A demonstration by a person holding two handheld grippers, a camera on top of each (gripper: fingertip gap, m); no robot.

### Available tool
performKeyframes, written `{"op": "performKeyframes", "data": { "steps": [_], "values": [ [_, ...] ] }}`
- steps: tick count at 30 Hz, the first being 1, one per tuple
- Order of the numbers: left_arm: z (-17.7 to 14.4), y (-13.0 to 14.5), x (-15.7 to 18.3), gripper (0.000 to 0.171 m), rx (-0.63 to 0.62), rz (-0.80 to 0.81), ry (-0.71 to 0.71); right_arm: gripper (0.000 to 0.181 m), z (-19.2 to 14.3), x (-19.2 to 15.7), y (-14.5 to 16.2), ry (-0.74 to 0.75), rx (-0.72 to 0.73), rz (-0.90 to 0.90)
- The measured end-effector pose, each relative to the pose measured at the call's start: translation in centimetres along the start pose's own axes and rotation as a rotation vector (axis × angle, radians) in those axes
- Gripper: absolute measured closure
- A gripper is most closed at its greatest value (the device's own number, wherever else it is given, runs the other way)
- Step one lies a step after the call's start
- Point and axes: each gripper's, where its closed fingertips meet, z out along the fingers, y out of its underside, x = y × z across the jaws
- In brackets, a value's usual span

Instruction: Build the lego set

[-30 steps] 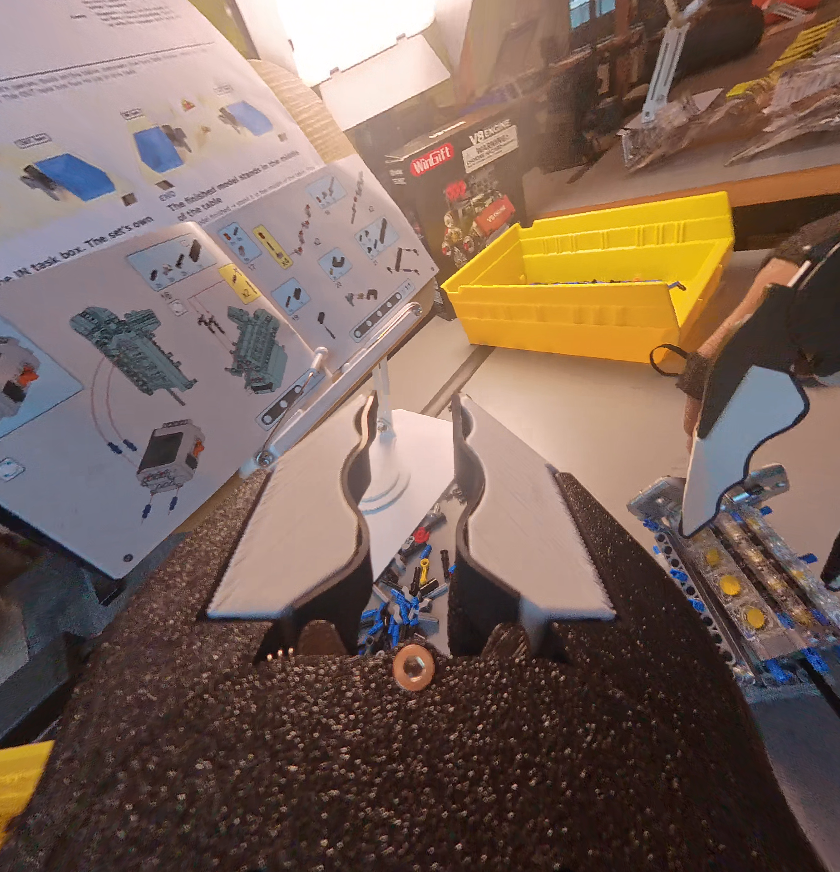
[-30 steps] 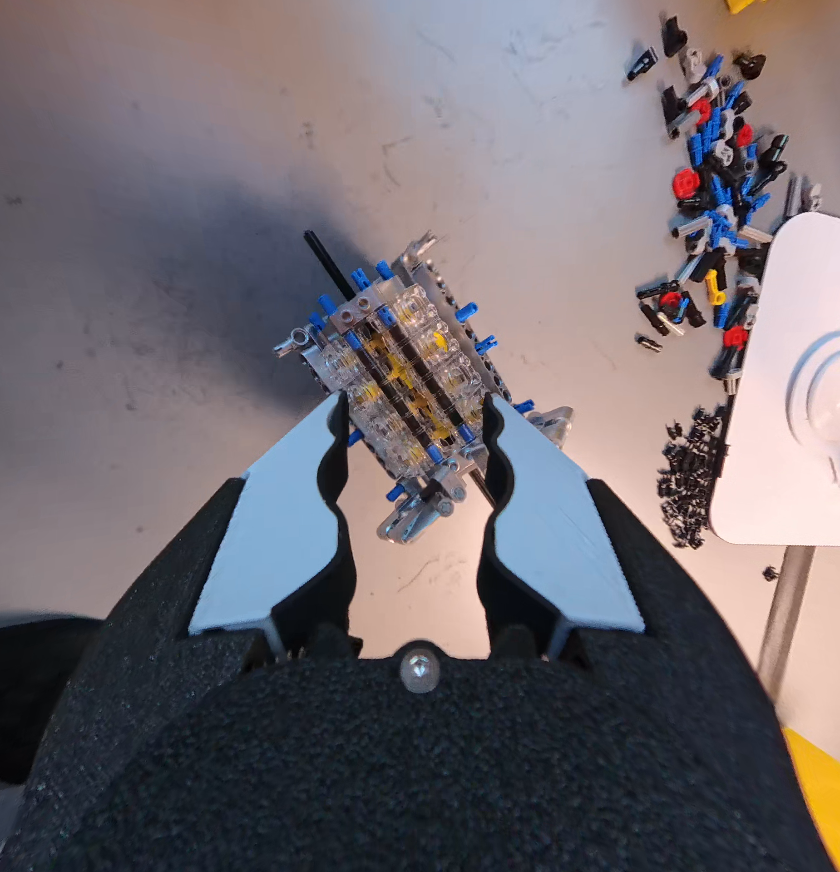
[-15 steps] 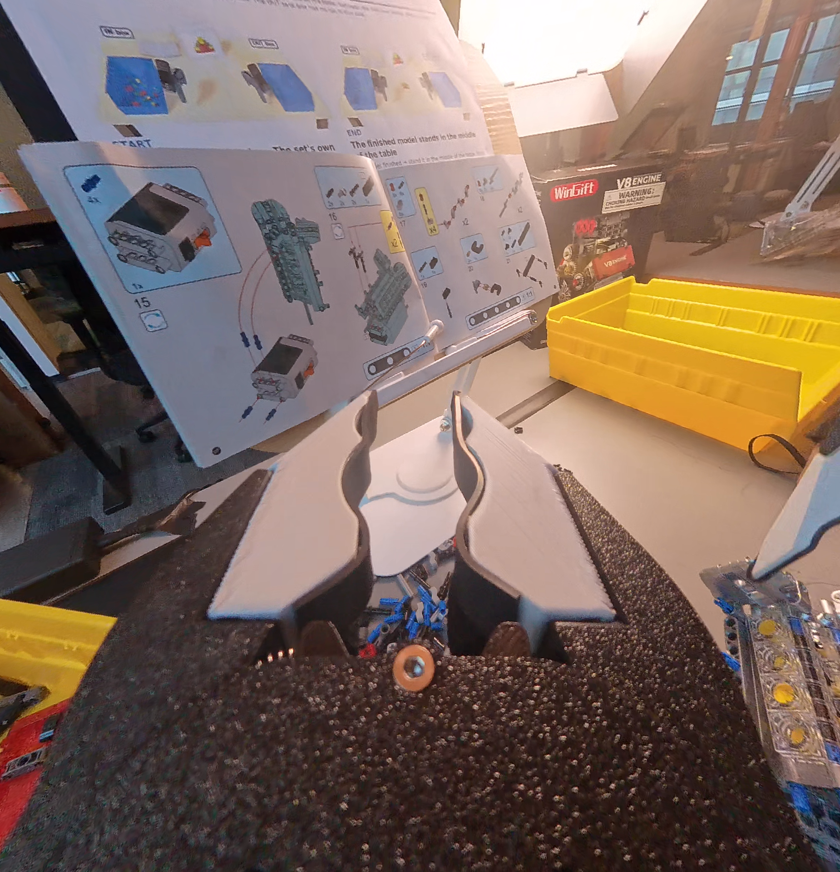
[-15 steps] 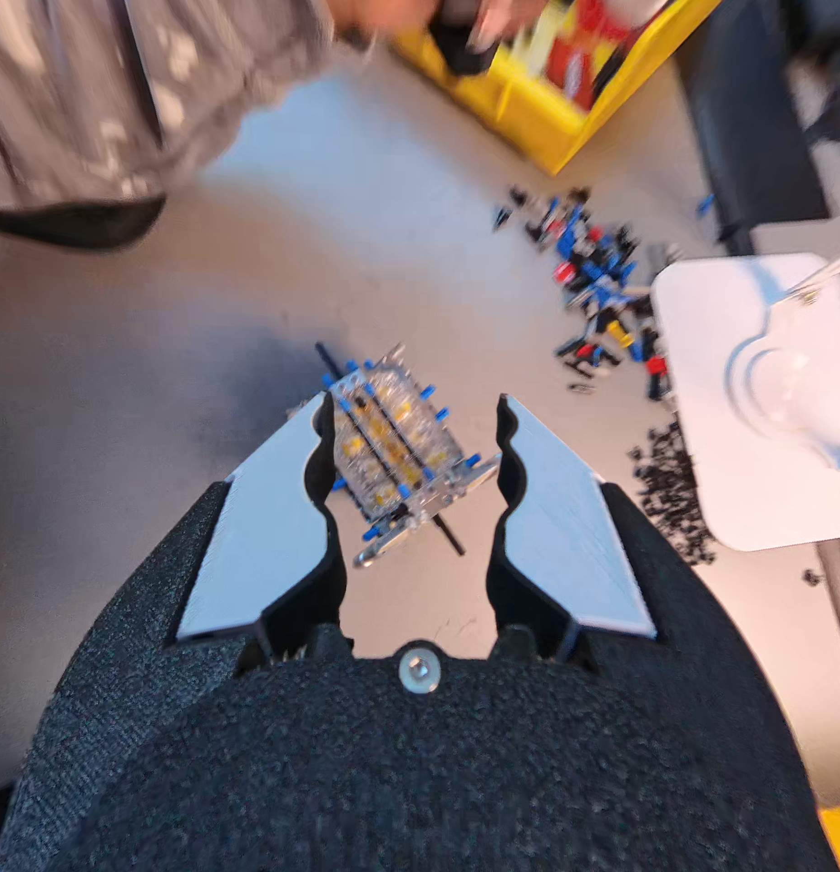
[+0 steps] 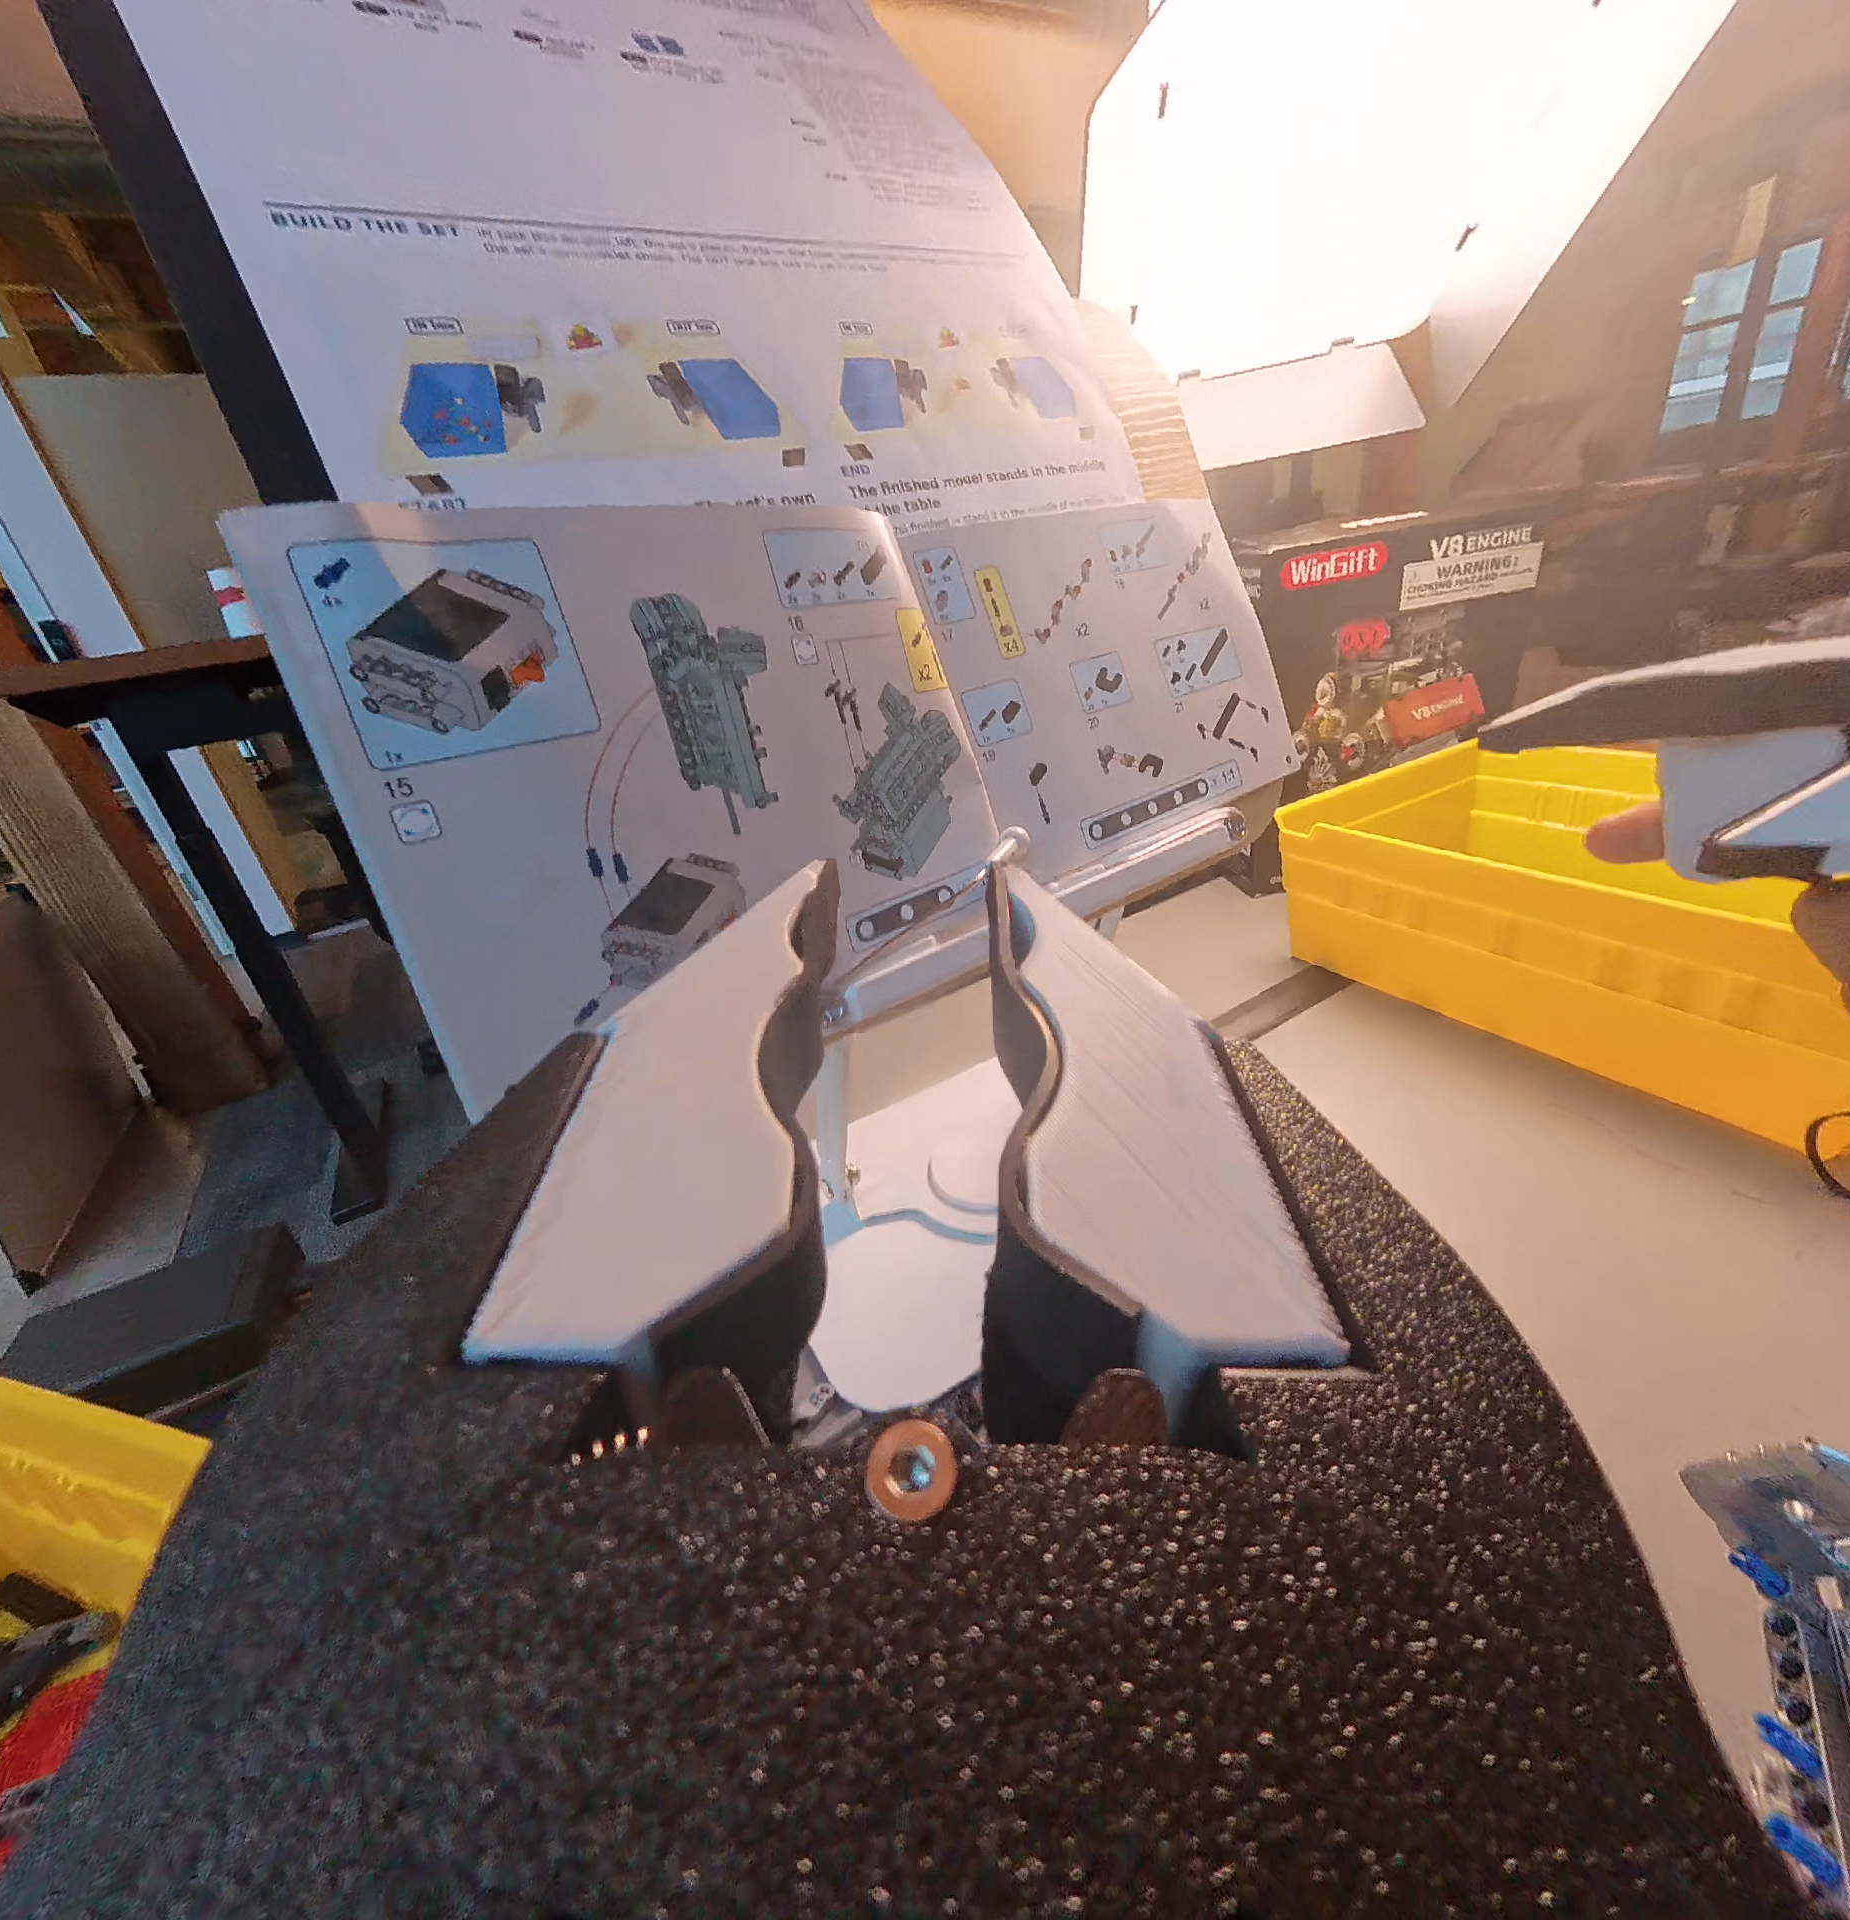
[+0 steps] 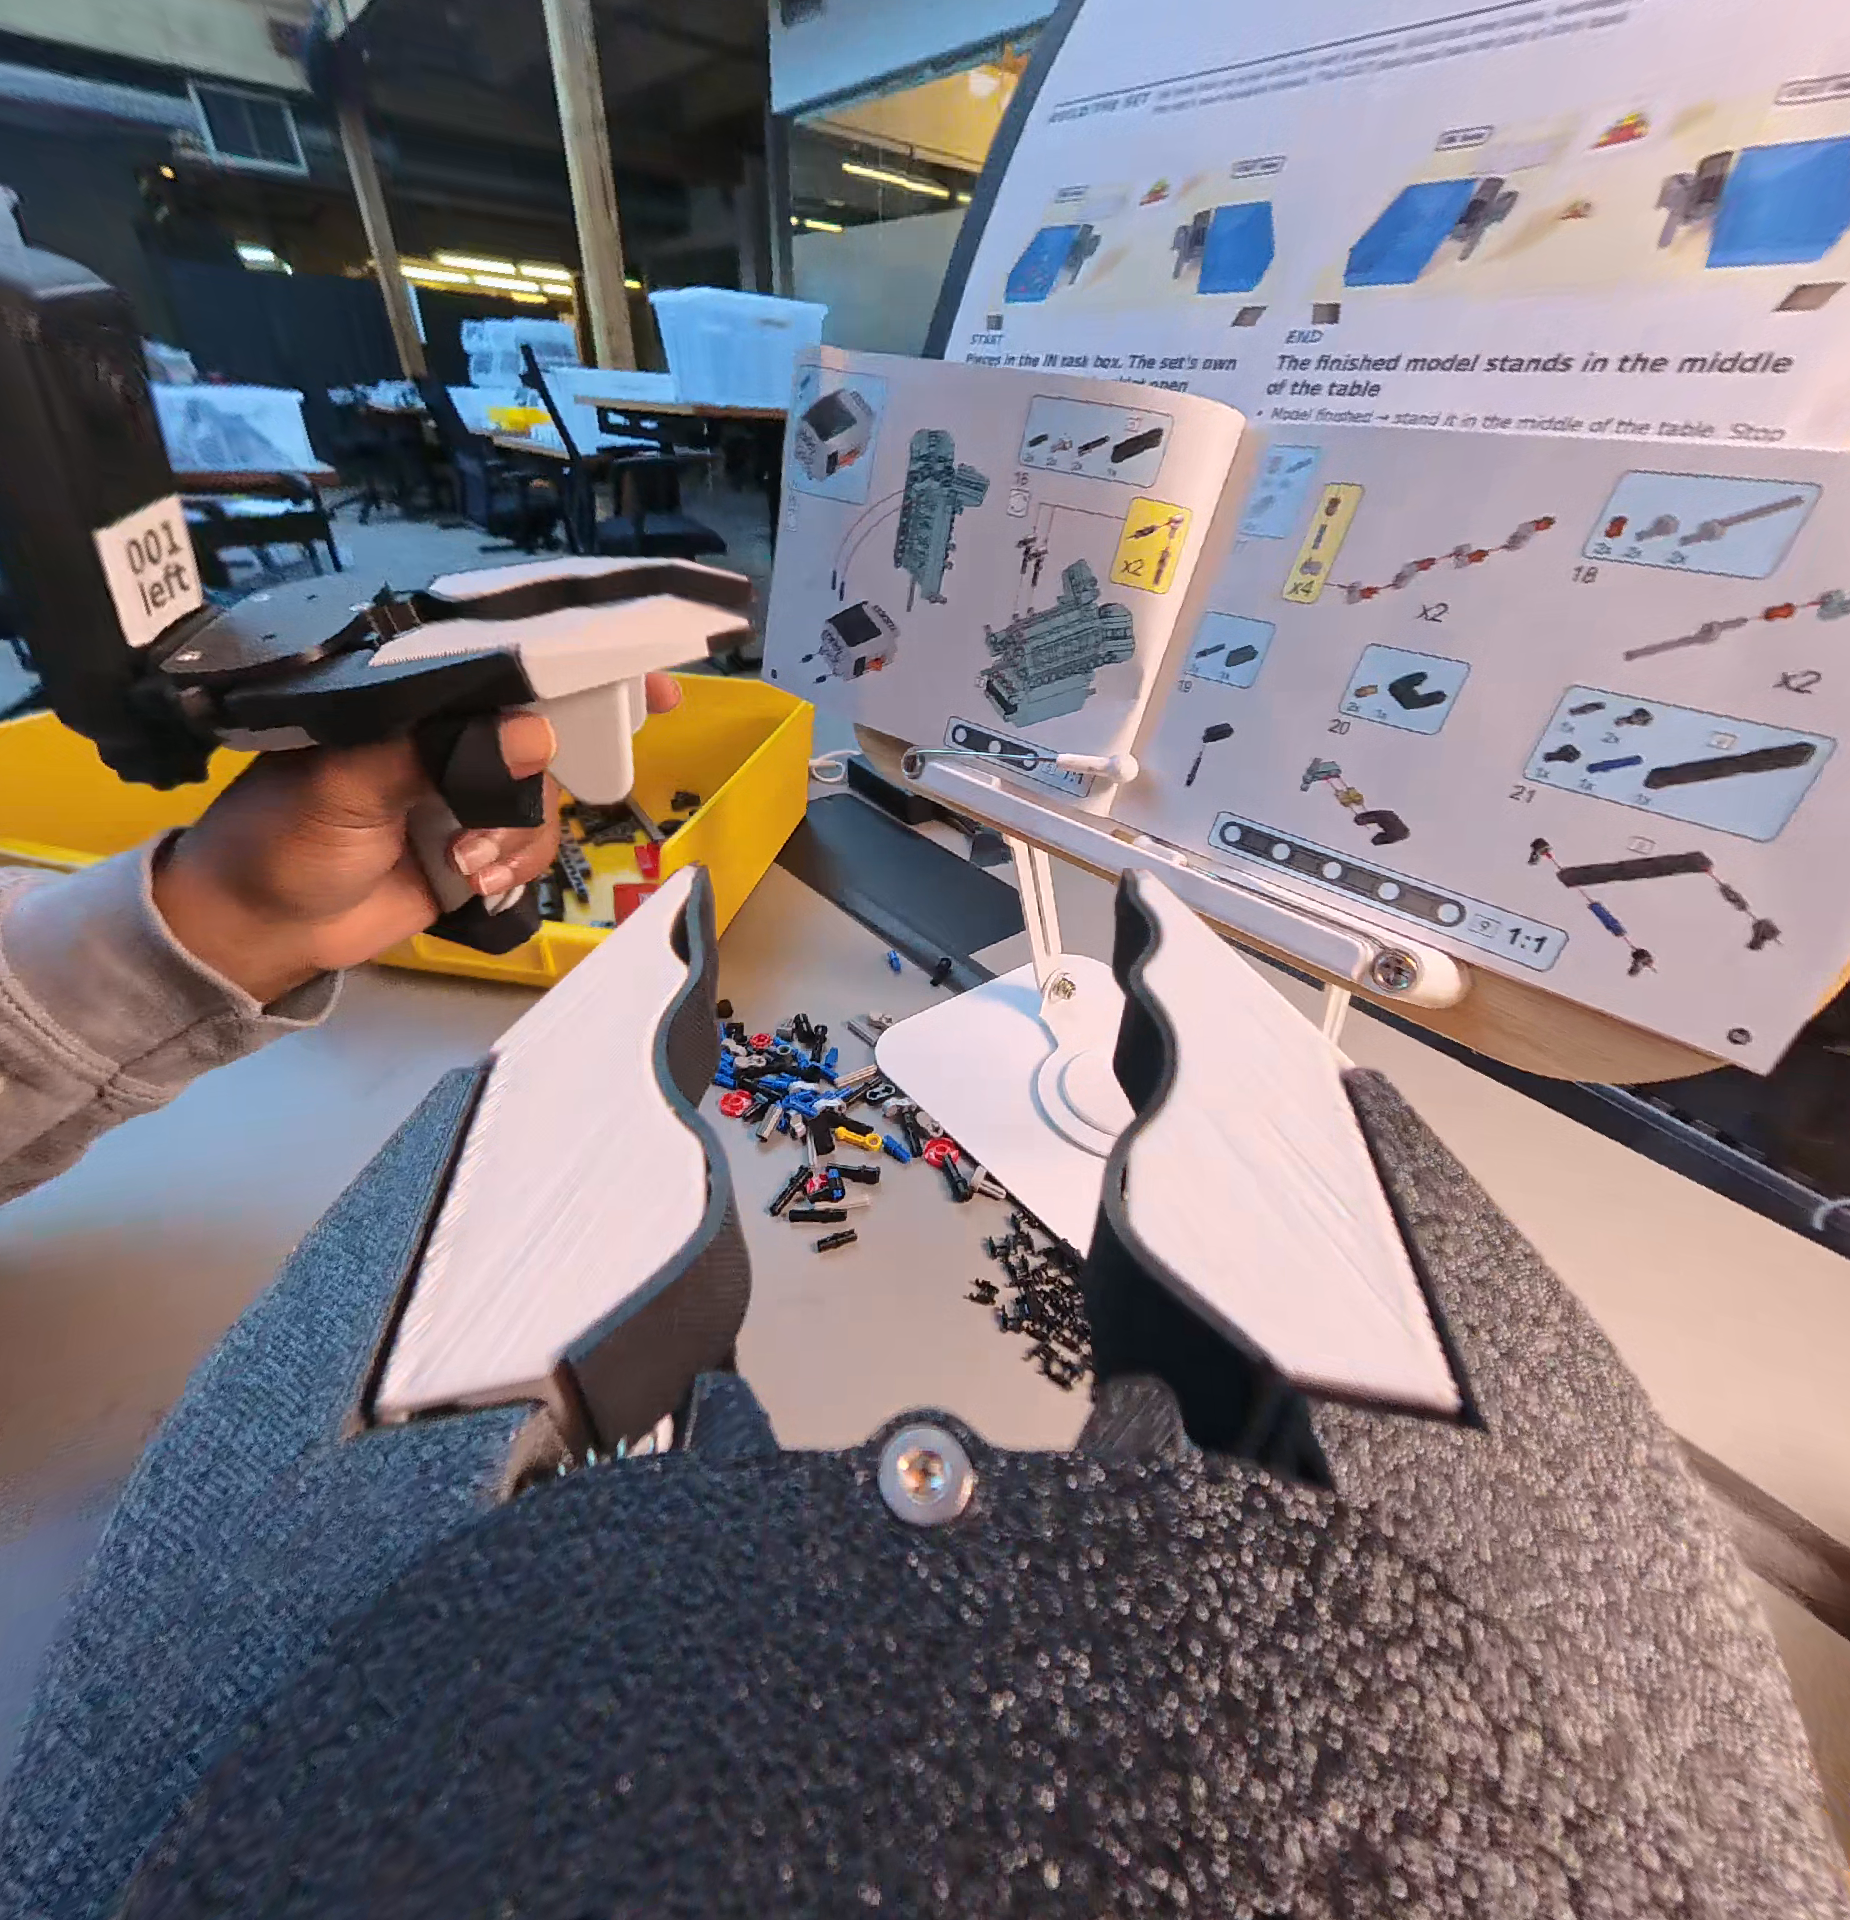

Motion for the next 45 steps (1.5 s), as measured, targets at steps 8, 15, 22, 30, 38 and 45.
{"op": "performKeyframes", "data": {
  "steps": [8,15,22,30,38,45],
  "values": [
    [7.2,-4.1,-1.9,0.167,0.055,0.070,-0.106,0.112,0.1,0.8,1.2,0.042,-0.043,-0.045],
    [10.1,-2.9,-4.1,0.171,-0.010,0.070,-0.191,0.115,0.0,1.6,1.9,0.043,-0.055,-0.034],
    [10.2,-2.4,-4.5,0.171,-0.030,0.090,-0.200,0.115,0.4,1.4,2.7,0.023,-0.073,-0.014],
    [10.0,-2.9,-3.9,0.171,-0.028,0.115,-0.185,0.116,0.2,1.4,2.3,0.022,-0.060,-0.003],
    [10.4,-2.5,-2.8,0.171,-0.045,0.110,-0.166,0.116,0.3,1.1,2.6,0.004,-0.074,0.002],
    [10.3,-2.1,-2.9,0.171,-0.058,0.115,-0.177,0.116,0.5,0.8,3.2,-0.010,-0.094,0.004]
  ]
}}
